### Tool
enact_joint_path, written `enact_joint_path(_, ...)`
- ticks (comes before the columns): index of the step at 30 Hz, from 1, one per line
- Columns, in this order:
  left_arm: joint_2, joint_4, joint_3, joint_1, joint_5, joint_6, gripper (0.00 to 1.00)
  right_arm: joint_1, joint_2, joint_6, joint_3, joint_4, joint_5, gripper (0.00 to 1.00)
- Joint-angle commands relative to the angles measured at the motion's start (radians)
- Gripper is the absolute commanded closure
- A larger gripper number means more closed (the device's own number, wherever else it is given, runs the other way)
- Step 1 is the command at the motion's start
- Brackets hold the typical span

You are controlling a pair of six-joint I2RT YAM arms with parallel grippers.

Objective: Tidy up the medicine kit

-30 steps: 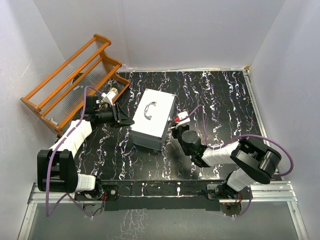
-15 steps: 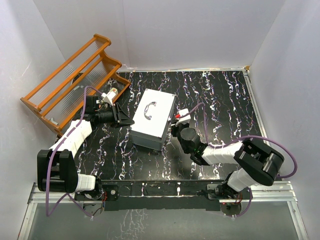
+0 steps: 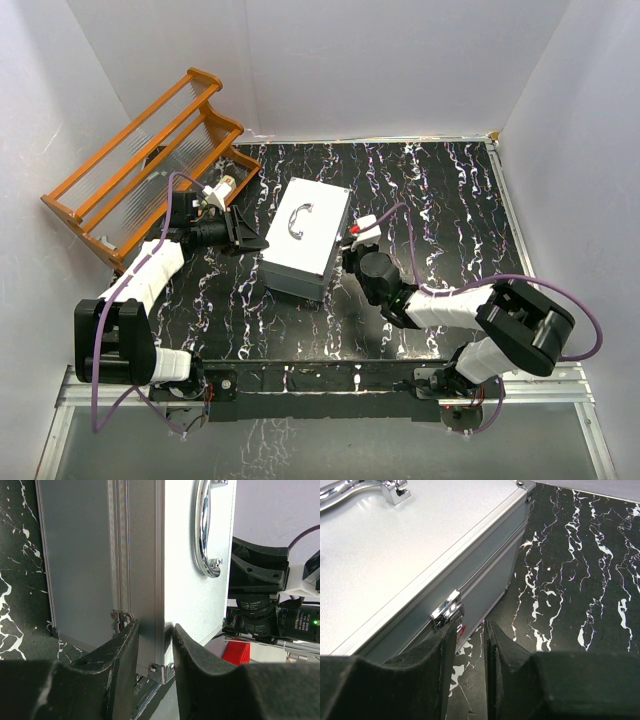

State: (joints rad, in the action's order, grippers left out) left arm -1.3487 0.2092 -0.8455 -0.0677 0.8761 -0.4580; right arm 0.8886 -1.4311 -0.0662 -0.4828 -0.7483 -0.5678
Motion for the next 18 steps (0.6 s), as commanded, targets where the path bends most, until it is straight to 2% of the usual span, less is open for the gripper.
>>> enact_joint_path(1, -0.052, 0.137, 0.053, -0.009, -0.173, 0.069, 0.71, 0.003, 0.033, -0.018, -0.071, -0.025, -0.017, 0.73)
enact_joint_path(18, -0.051, 0.138, 0.052, -0.009, -0.169, 0.067, 0.70, 0.000, 0.050, -0.031, -0.098, 0.012, 0.050, 0.74)
